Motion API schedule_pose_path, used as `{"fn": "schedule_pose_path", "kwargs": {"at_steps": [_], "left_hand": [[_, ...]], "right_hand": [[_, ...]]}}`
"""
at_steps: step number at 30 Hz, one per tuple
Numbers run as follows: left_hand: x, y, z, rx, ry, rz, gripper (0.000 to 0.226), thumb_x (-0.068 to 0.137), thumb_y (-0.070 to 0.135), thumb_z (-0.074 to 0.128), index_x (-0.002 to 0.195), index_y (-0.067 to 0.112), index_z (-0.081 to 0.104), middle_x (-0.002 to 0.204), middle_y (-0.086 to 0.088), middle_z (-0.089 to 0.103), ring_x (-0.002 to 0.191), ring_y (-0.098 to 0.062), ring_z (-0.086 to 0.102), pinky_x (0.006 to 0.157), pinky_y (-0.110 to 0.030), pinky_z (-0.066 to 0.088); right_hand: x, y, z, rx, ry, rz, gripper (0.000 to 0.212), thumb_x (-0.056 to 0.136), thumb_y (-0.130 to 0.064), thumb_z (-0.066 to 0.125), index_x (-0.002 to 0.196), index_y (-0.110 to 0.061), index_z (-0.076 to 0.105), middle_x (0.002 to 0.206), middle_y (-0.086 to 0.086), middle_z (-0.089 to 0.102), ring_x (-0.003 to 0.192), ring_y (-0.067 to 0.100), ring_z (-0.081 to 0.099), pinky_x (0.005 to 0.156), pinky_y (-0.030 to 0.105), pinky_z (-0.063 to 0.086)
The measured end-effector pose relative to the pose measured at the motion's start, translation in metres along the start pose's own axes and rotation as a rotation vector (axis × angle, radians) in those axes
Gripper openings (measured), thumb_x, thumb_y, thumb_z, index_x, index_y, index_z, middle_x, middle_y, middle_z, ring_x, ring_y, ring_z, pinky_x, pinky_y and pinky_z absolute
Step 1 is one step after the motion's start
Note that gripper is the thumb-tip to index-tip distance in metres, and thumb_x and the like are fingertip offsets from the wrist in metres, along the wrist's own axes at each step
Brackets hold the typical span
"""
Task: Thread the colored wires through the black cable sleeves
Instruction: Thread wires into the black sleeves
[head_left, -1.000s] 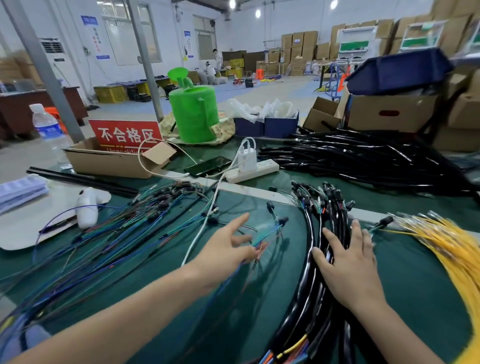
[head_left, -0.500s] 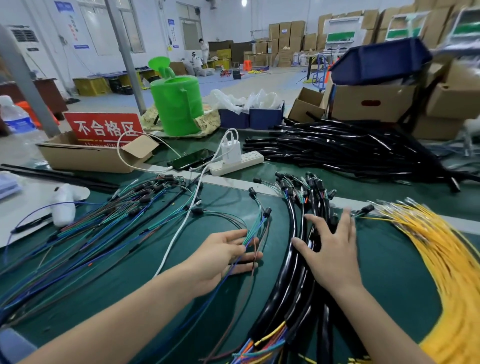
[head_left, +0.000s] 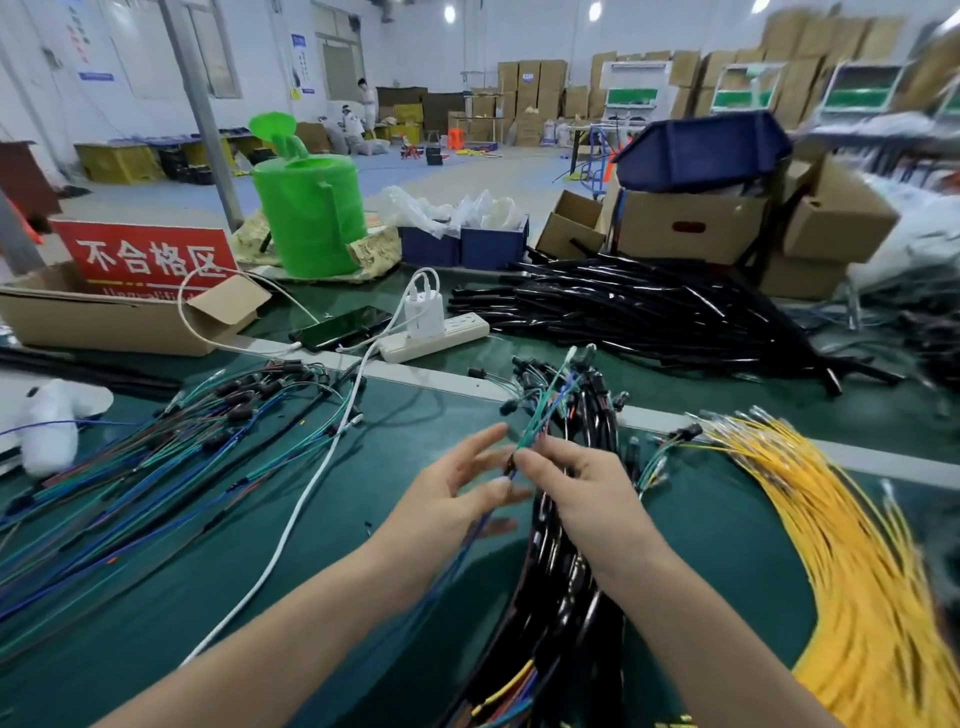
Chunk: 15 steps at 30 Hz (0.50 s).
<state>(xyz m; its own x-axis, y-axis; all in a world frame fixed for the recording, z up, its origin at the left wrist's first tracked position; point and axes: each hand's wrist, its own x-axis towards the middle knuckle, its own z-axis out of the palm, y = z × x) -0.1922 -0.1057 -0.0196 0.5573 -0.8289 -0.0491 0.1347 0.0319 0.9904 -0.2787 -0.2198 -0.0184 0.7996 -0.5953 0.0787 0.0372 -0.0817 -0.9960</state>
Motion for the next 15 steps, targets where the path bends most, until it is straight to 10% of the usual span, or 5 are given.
{"fn": "schedule_pose_path", "kwargs": {"at_steps": [3, 6, 15], "left_hand": [[-0.007, 0.005, 0.007, -0.162, -0.068, -0.238, 0.033, 0.097, 0.017, 0.047, 0.130, 0.021, 0.048, 0.114, -0.009, 0.067, 0.077, -0.032, 0.071, 0.063, -0.038, 0.059], [-0.004, 0.011, 0.021, -0.105, -0.164, -0.288, 0.026, 0.099, 0.024, 0.042, 0.118, 0.016, 0.058, 0.082, -0.007, 0.072, 0.039, -0.011, 0.048, 0.036, -0.018, 0.039], [-0.024, 0.004, 0.002, 0.152, -0.302, 0.001, 0.029, 0.086, 0.030, 0.048, 0.100, 0.023, 0.073, 0.055, 0.002, 0.046, 0.041, -0.008, 0.025, 0.038, -0.015, 0.023]], "right_hand": [[0.004, -0.009, -0.009, 0.110, 0.087, 0.052, 0.015, 0.092, -0.013, 0.059, 0.085, -0.011, 0.072, 0.081, -0.002, 0.072, 0.068, 0.000, 0.062, 0.063, 0.014, 0.047], [0.011, -0.016, -0.023, 0.324, 0.103, 0.162, 0.014, 0.093, -0.019, 0.056, 0.093, -0.015, 0.069, 0.074, 0.004, 0.072, 0.046, 0.007, 0.057, 0.041, 0.017, 0.043], [0.032, -0.066, -0.089, 0.481, 0.078, 0.196, 0.016, 0.096, -0.015, 0.049, 0.105, -0.012, 0.062, 0.059, 0.005, 0.065, 0.040, 0.003, 0.048, 0.038, 0.010, 0.040]]}}
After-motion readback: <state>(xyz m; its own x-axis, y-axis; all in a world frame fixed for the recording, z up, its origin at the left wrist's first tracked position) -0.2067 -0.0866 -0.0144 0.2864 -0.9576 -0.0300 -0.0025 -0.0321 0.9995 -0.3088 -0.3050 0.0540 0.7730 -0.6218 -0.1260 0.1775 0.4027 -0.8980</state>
